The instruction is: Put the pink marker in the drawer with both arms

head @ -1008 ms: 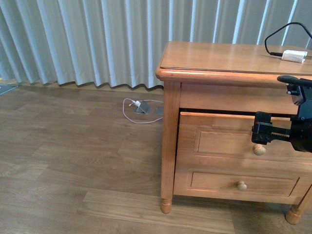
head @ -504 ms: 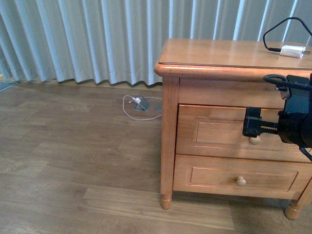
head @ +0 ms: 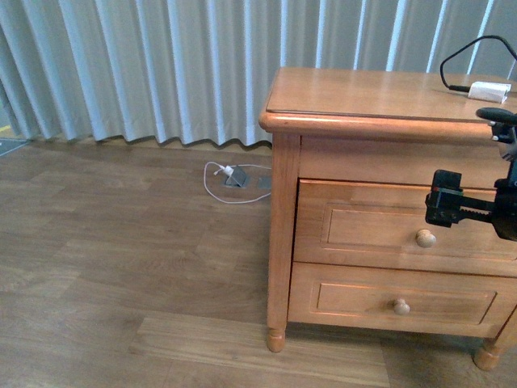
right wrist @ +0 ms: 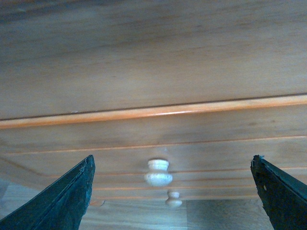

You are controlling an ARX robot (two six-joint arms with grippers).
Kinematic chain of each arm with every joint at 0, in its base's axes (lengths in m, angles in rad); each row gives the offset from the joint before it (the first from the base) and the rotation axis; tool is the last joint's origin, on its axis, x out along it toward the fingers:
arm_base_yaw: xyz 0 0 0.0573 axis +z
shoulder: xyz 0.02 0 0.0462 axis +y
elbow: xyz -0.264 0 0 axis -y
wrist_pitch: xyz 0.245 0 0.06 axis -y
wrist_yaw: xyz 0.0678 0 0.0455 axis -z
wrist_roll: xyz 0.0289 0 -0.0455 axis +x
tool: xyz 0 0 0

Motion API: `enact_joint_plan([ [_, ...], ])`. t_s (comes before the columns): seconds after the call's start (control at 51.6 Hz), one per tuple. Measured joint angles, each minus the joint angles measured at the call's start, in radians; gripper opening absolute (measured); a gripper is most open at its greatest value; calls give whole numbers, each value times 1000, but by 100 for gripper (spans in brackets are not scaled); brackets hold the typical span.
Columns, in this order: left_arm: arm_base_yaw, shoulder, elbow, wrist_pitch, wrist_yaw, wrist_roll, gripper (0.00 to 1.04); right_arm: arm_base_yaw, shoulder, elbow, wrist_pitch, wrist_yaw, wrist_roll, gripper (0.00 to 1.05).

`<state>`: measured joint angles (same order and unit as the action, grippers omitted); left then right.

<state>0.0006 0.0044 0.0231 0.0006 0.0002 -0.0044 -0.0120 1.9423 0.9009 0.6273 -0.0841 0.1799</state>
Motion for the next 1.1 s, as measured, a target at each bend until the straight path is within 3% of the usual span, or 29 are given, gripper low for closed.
enact_joint_plan([
  [0.31,0,0,0,0,0,0,99,-45,-476,-278,-232,-143,-20,96],
  [0.465,0,0,0,0,0,0,99,-69,-933,-410,-548,-226,-46,96],
  [0.62,0,0,0,0,0,0,99,-147,-1291,-433,-841,-305,-72,96],
  [0.698,0,0,0,0,0,0,99,-187,-1400,-433,-914,-320,-82,96],
  [0.872,0,0,0,0,0,0,99,-193,-1429,-438,-906,-305,-92,96],
  [0.988,0,0,0,0,0,0,99,-127,-1527,-596,-575,-63,-148,75],
  [1.105,0,0,0,0,0,0,99,-37,-1586,-660,-502,69,-164,54],
])
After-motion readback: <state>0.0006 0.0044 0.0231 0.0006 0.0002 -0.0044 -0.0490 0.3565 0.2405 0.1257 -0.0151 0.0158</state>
